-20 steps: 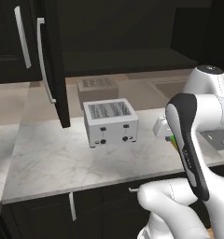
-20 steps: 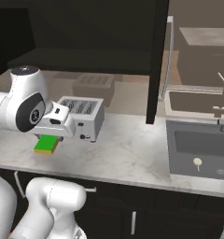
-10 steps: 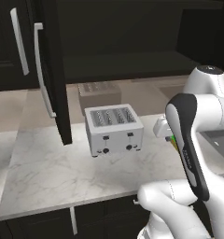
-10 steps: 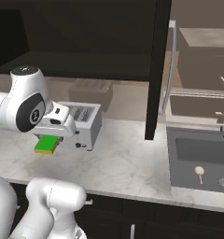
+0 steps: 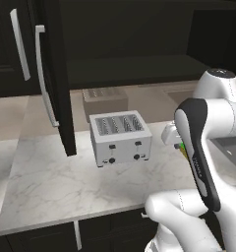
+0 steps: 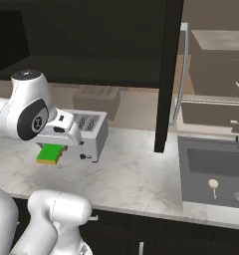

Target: Pick up the dish brush and sponge from the sink, and place them back in the cabinet, and close the cabinet doors.

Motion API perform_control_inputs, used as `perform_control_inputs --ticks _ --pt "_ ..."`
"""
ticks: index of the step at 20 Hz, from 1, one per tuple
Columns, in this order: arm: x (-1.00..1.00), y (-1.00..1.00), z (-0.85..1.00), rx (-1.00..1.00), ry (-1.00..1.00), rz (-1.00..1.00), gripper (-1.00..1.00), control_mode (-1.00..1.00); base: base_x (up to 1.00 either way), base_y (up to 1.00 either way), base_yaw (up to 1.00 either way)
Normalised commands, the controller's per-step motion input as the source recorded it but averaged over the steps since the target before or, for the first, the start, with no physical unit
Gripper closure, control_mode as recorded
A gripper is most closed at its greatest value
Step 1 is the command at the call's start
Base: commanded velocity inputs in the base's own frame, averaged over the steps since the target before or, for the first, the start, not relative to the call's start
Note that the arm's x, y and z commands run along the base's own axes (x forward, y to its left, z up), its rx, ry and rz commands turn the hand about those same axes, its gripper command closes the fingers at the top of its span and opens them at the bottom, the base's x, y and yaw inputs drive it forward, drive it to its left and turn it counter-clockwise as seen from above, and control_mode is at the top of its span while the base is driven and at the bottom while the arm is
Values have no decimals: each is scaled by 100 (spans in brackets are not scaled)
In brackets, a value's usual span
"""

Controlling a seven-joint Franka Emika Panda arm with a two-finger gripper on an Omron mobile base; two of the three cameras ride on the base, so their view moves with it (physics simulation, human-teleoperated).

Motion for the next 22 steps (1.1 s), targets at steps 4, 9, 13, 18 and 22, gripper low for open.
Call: perform_control_inputs --ticks 4,9,13,18,22 --pt "0 0 0 0 0 0 100 100 0 0 0" --pt "0 0 0 0 0 0 100 -100 0 0 0" --pt "-1 9 27 -3 -2 0 100 -100 0 0 0" --pt "0 26 56 -5 -8 0 100 -100 0 0 0" --pt "0 4 58 -1 -7 0 100 -100 0 0 0"
